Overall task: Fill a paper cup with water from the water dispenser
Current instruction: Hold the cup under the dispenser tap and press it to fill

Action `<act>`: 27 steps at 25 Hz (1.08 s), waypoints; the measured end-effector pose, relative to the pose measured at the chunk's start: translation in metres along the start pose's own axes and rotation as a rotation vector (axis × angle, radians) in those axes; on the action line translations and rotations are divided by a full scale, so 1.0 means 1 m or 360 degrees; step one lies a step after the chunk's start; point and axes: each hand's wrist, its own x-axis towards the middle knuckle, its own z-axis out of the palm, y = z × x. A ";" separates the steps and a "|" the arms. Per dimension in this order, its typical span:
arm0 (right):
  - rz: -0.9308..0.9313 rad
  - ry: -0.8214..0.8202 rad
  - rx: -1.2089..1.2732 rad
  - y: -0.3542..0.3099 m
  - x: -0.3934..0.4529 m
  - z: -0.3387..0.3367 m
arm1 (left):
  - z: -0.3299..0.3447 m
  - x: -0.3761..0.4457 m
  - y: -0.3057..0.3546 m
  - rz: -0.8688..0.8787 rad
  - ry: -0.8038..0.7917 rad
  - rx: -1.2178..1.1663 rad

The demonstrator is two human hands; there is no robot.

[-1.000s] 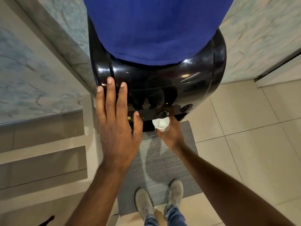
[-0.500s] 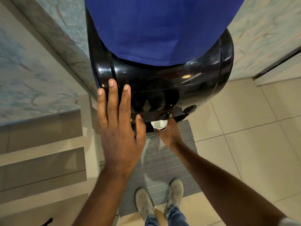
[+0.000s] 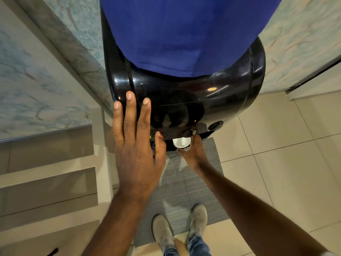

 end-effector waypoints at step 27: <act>-0.0896 0.0408 -0.0912 -0.068 -0.099 -0.065 | -0.005 -0.001 0.005 -0.0065 -0.0035 -0.0059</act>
